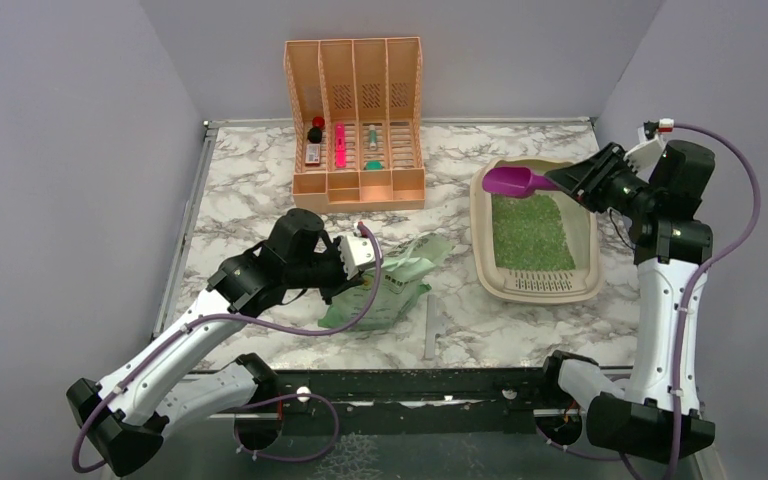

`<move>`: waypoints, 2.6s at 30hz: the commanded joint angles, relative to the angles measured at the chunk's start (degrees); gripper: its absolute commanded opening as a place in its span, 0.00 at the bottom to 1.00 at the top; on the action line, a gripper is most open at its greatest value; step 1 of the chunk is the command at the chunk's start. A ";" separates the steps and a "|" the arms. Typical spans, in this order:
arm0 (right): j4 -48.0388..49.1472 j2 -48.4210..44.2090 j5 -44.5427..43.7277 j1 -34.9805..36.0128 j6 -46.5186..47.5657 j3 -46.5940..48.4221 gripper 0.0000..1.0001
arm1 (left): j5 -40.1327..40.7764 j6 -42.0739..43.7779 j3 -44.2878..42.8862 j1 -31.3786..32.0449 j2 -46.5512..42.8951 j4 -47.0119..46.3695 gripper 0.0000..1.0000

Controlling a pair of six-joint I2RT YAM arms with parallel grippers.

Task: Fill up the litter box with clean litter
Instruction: 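Pour the cat litter into the litter box, then scoop the cat litter from the cat litter bag.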

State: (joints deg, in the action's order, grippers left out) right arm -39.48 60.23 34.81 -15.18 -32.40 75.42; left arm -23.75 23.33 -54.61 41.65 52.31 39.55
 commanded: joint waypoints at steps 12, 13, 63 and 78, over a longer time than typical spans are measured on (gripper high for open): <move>-9.55 0.42 24.28 0.55 6.77 -1.16 0.01 | -2.53 0.05 -3.84 0.10 0.63 -3.99 0.00; -10.33 0.57 24.97 0.77 7.49 -1.28 0.01 | -2.56 0.06 -3.90 0.10 0.76 -4.11 0.00; -7.36 21.24 -42.58 59.04 -1.17 11.96 0.01 | -2.15 -1.80 -2.32 0.09 0.24 -5.45 0.00; 17.27 20.20 -6.43 52.43 -11.22 -5.27 0.01 | -2.31 -1.60 -3.38 0.03 1.59 -5.60 0.00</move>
State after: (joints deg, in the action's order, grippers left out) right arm -32.53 85.27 16.80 41.80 -37.60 73.23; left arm -22.85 21.67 -55.48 41.32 55.13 38.70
